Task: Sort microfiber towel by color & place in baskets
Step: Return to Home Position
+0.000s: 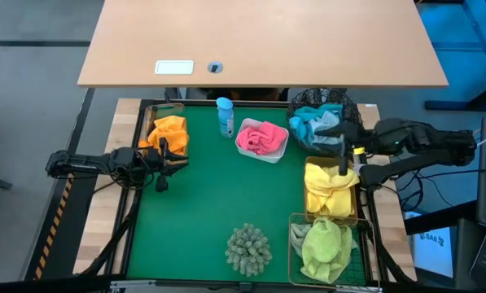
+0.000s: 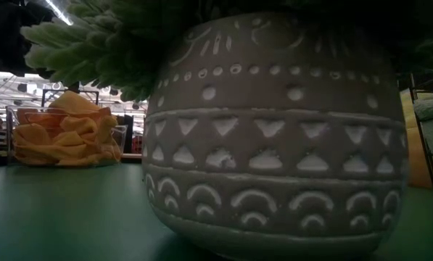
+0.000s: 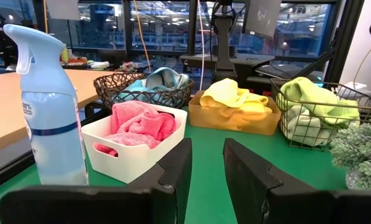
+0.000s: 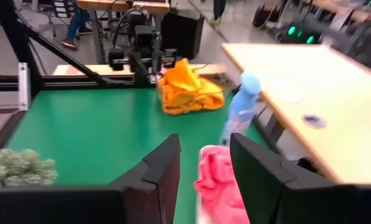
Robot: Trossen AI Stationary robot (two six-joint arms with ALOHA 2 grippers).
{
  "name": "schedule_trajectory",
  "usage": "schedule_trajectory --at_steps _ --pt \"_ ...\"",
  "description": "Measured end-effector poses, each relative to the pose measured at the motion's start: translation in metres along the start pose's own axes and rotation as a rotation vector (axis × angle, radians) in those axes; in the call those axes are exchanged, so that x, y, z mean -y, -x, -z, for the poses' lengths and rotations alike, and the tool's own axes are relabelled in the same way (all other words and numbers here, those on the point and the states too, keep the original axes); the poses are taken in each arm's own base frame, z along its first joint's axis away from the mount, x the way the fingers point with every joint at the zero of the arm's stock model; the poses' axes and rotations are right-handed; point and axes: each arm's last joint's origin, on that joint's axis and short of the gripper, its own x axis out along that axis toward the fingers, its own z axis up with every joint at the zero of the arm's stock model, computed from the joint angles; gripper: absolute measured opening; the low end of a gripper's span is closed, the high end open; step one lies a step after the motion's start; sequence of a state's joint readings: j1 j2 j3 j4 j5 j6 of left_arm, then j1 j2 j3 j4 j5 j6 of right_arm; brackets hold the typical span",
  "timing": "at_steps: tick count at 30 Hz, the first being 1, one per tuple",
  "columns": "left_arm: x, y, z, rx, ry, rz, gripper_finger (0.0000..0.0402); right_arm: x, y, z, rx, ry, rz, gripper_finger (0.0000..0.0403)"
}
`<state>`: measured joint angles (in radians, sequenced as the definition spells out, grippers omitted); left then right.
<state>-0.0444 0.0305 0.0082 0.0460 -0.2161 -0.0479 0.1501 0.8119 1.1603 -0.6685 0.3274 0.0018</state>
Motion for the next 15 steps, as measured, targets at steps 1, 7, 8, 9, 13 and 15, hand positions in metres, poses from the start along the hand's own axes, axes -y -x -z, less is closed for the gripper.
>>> schedule_trajectory --at_steps 1,7,8,9,13,15 --pt "0.000 0.000 0.000 0.000 0.000 0.000 0.0089 0.001 0.003 0.000 0.009 0.012 0.005 0.0143" --pt "0.000 0.000 0.000 0.000 0.000 0.000 0.0089 0.010 0.027 0.015 0.057 0.045 0.043 0.0143" --pt "0.000 0.000 0.000 0.000 0.000 -0.001 0.0089 0.011 0.028 0.021 0.055 0.045 0.056 0.0143" --pt "0.000 0.000 0.000 0.000 0.000 0.000 0.0089 0.011 0.028 0.028 0.051 0.042 0.065 0.0143" --pt "0.000 0.000 0.000 0.001 0.000 0.000 0.0089 0.010 0.023 0.060 0.049 0.004 0.066 0.0143" --pt "0.000 0.000 0.000 0.000 0.000 0.000 0.0089 0.009 0.020 0.076 0.067 -0.028 0.065 0.0143"
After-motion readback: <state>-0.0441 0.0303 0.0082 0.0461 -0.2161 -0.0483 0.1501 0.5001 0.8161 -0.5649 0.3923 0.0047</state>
